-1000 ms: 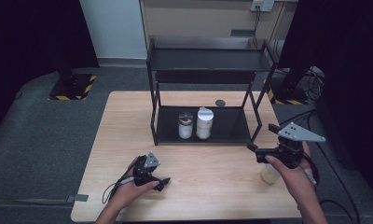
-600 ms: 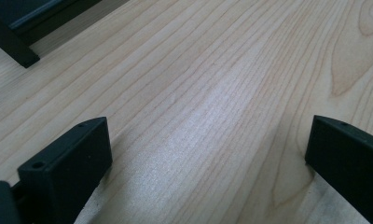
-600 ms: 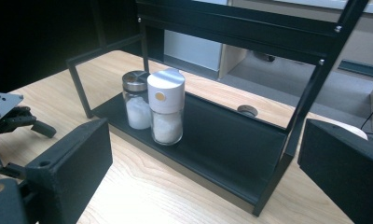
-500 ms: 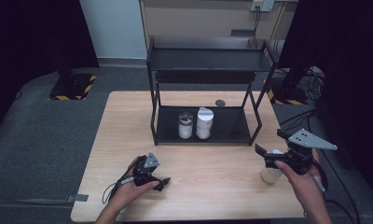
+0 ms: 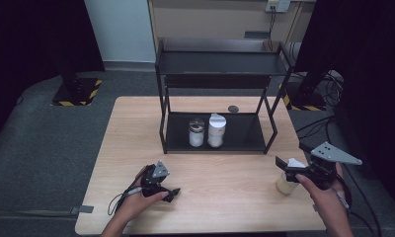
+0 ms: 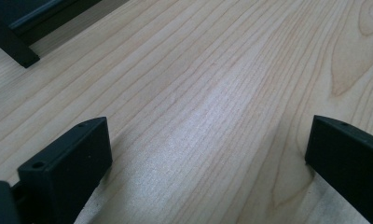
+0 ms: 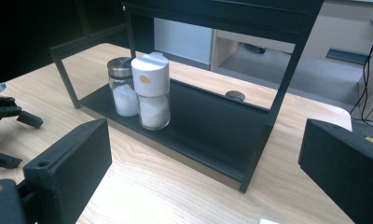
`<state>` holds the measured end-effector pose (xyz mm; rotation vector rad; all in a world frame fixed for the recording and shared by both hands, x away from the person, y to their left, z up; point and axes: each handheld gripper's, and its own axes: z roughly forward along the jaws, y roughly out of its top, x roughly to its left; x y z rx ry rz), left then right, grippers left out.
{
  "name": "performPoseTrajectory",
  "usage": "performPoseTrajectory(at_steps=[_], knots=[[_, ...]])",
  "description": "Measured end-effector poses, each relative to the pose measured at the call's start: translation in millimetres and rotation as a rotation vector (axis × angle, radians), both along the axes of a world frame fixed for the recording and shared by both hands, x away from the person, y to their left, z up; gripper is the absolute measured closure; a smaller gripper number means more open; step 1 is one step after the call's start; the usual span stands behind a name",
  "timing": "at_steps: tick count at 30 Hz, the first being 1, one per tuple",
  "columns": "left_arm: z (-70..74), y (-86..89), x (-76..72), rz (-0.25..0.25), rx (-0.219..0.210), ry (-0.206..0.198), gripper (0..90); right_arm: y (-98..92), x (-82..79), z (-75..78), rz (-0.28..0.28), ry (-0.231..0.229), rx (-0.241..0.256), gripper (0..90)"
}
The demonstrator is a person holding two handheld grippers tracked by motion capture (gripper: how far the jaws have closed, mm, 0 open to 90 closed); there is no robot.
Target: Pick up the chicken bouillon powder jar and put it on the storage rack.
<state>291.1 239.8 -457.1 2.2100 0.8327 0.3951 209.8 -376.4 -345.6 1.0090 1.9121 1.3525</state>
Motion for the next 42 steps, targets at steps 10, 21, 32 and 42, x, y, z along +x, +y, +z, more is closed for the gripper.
performPoseTrajectory(at_steps=[10, 21, 32, 42], knots=[[0.0, 0.0, 0.0, 0.000, 0.000, 0.000, 0.0, -8.8, -0.1, -5.8, -0.034, 0.015, 0.000, 3.1], [0.0, 0.0, 0.0, 0.000, 0.000, 0.000, 0.0, -19.7, 0.9, -14.4, -0.070, 0.057, -0.017, 3.4], [0.0, 0.0, 0.0, 0.000, 0.000, 0.000, 0.0, -25.1, 4.1, -23.9, -0.095, 0.103, -0.035, 3.5], [-0.1, 0.3, 0.2, -0.002, -0.001, 0.000, 0.0, -30.6, 5.6, -31.7, -0.109, 0.135, -0.045, 3.6]])
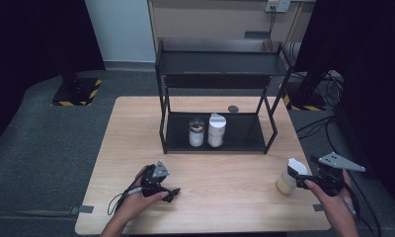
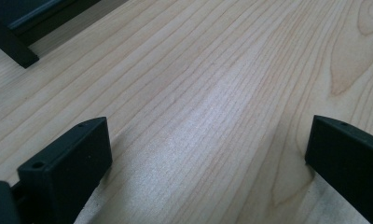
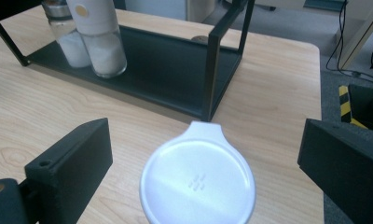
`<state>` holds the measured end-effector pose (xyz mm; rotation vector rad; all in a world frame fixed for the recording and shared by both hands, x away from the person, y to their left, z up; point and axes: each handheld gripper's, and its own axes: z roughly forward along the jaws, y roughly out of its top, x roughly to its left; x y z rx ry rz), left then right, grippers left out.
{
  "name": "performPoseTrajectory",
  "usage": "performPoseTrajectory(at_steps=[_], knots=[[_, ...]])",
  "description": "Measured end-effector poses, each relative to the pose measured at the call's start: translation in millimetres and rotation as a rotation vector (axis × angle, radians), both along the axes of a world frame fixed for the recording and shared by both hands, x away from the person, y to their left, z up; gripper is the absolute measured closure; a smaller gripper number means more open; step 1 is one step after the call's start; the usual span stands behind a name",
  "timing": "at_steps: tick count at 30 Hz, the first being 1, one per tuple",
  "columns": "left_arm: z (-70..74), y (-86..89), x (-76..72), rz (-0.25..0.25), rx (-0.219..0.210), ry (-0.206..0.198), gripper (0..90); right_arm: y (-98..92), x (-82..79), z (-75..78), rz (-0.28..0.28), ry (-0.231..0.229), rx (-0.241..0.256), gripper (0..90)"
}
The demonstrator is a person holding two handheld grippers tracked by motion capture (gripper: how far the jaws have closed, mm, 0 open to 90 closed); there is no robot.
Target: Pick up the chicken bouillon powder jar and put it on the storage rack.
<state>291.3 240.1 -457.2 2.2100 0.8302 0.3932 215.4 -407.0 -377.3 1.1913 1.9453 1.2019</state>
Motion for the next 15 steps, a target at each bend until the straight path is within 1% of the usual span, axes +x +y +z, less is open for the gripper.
performPoseTrajectory(at_steps=[7, 15], knots=[[0.0, 0.0, 0.0, 0.000, 0.000, 0.000, 0.0, -3.0, 1.8, -4.1, 0.001, 0.018, -0.004, 3.6], [0.0, 0.0, 0.0, 0.000, 0.000, 0.000, 0.0, 1.6, 4.4, -6.4, 0.010, 0.041, -0.024, 3.6]])
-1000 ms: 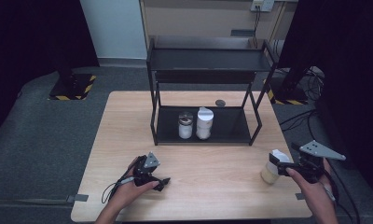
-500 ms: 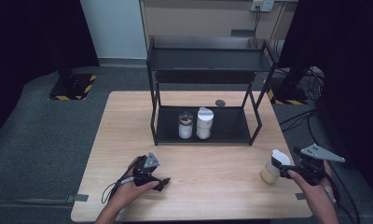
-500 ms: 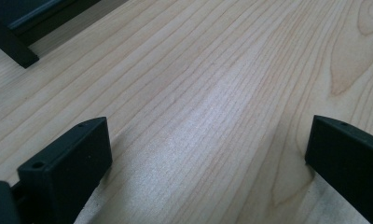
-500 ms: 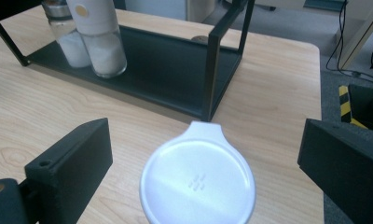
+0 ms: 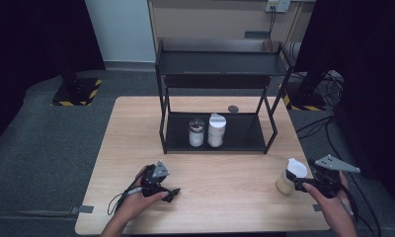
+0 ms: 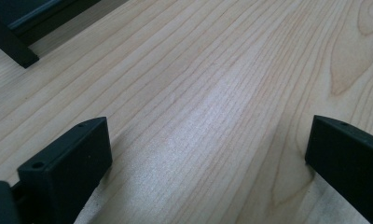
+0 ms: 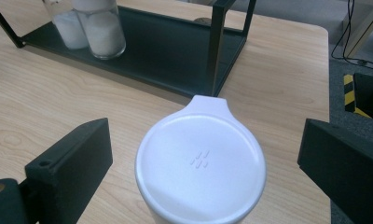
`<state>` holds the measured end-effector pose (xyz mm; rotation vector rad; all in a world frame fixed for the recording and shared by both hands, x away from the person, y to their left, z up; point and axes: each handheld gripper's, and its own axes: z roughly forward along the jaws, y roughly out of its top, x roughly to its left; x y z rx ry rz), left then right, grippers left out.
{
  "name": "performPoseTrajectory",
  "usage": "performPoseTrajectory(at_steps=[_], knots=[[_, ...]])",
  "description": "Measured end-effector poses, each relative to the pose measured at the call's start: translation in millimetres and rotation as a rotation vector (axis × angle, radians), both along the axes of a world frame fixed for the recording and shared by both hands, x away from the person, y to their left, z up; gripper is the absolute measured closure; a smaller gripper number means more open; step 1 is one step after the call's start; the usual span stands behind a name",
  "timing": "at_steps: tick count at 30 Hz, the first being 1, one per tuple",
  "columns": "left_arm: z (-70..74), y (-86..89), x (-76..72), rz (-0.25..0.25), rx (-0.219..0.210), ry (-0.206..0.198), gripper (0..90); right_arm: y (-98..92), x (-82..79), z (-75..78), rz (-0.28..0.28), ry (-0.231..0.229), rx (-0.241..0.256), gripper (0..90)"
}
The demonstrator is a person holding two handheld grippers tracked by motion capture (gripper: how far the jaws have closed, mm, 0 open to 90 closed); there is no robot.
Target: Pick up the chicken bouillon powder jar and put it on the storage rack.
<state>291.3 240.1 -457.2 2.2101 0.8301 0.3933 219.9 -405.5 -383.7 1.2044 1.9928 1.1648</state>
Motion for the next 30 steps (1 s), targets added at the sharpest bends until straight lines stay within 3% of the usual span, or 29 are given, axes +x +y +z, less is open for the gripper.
performPoseTrajectory(at_steps=[30], knots=[[0.1, 0.0, 0.0, 0.000, 0.001, 0.000, 0.0, 0.9, 10.3, -5.2, 0.017, 0.072, -0.037, 4.0]])
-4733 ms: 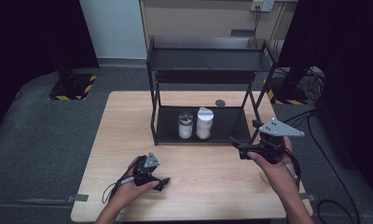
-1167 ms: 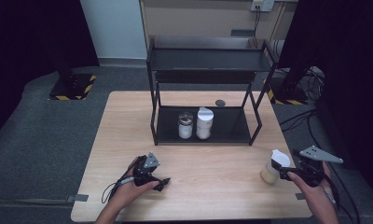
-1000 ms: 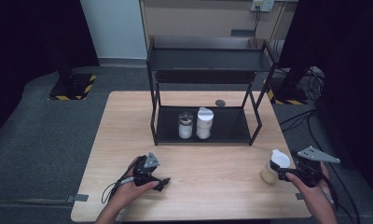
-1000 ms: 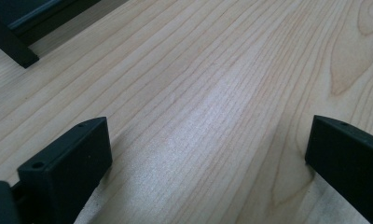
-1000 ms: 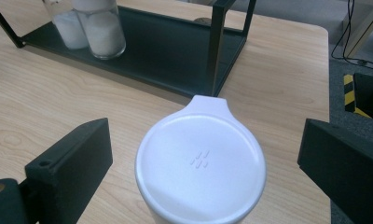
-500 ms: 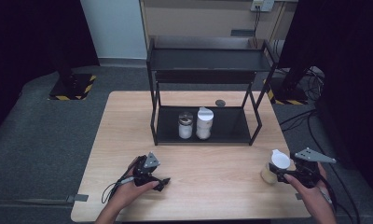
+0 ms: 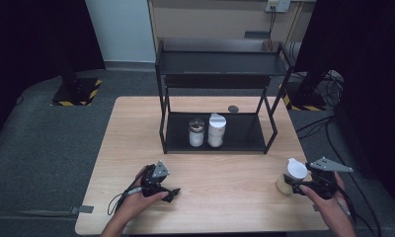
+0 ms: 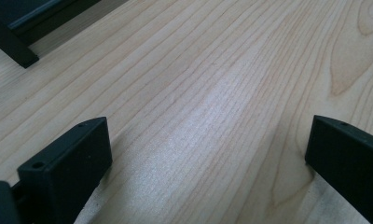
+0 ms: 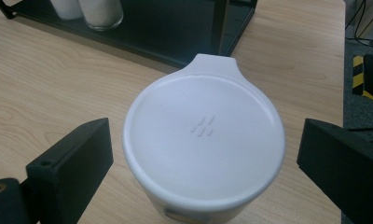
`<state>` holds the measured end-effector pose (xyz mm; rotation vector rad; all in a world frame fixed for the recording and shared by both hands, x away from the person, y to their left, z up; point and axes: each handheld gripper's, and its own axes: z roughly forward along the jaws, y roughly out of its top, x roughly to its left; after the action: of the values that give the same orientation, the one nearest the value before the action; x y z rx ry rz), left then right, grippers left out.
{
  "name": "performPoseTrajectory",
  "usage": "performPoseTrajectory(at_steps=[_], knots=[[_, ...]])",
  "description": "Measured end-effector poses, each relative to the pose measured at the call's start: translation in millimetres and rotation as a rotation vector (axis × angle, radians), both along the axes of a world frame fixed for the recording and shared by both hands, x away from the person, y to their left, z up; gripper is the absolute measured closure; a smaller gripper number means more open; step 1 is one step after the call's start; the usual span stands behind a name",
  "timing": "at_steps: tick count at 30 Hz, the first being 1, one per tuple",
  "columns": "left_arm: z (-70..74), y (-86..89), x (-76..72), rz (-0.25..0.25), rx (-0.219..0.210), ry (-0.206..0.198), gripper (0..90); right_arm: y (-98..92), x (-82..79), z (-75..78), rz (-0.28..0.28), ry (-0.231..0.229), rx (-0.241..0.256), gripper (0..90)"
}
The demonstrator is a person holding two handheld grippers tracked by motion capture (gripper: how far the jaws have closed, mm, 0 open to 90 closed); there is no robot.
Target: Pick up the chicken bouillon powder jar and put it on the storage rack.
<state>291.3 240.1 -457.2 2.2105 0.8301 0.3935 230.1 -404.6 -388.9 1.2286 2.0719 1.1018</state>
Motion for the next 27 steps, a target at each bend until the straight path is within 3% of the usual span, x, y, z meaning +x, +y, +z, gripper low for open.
performPoseTrajectory(at_steps=[27], knots=[[0.0, 0.0, 0.0, 0.000, 0.000, 0.000, 0.0, 5.2, 9.9, -4.6, 0.022, 0.063, -0.040, 8.1]])
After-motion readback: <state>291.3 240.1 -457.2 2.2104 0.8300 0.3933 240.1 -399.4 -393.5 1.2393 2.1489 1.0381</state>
